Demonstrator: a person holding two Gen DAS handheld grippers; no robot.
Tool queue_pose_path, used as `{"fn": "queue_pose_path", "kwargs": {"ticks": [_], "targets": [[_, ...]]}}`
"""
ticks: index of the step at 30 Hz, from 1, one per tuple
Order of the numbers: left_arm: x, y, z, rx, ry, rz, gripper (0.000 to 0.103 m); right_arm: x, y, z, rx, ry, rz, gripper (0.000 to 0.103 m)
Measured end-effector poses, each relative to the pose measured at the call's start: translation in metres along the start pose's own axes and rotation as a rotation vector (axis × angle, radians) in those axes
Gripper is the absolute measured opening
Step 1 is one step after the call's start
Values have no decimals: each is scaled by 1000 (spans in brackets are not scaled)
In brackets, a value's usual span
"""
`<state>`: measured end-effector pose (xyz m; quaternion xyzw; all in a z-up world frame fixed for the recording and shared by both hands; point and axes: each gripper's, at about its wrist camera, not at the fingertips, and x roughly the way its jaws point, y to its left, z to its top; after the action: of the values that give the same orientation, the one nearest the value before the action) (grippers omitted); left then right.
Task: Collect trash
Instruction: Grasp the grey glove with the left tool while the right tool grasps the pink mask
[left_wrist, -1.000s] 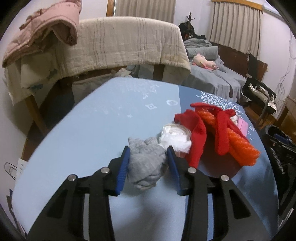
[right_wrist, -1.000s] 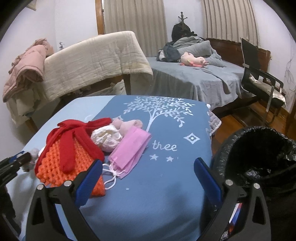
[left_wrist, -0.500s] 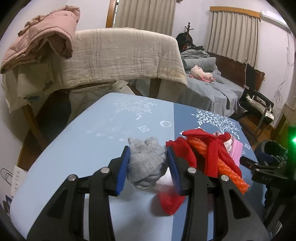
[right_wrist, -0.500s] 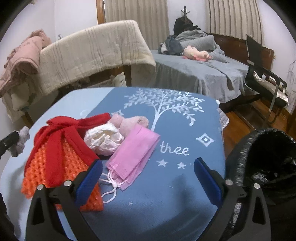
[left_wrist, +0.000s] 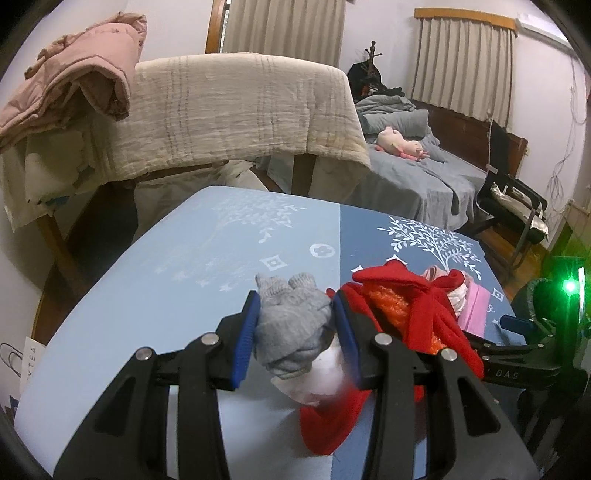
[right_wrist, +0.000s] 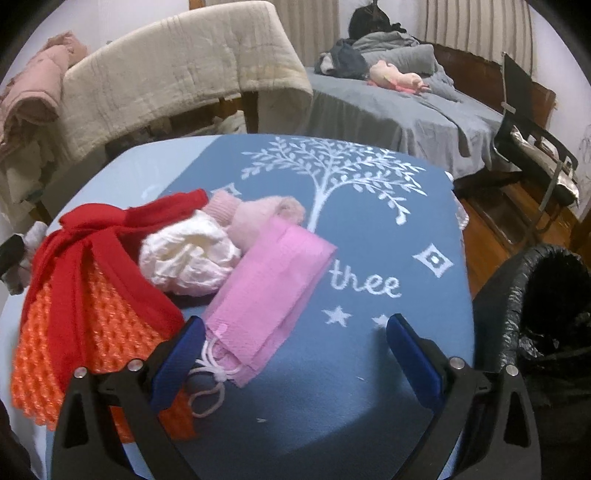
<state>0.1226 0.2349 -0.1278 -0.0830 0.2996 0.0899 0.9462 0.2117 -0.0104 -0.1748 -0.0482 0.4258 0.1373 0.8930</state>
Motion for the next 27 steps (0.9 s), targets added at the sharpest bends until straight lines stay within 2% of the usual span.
{"fn": "queue_pose_path", "kwargs": {"ticks": [4,8,12,14,18,20,22,24,25,26,27], "targets": [[-1,-1,0,10,1,-2,39,-6,-10,-4,6,6,-50,96],[-1,-2,-2,9,5,-5,39,-23,-19,-6,-16,-38,-109,95],[-2,-6,-1,12,6,-7,40,-28,-25,0,52,-53,13,95],[-2,-6,0,11,3,-6,40,-25,-23,6,68,-55,41,93],[-5,-9,3,13,-8,-3,40,-10,-14,14,45,-39,10,84],[-6,-10,4,15,-12,-1,40,1,-11,16,39,-5,4,70],[-7,-10,5,13,-13,-2,40,10,-10,14,34,17,15,63],[-8,-11,6,16,-15,-3,40,8,-9,14,24,9,21,47],[-10,-13,6,21,-17,-4,40,6,-8,14,17,10,50,34],[-10,-14,6,23,-19,-5,40,5,-9,14,14,16,68,27],[-11,-16,7,24,-20,-7,40,3,-9,13,15,16,78,24]]}}
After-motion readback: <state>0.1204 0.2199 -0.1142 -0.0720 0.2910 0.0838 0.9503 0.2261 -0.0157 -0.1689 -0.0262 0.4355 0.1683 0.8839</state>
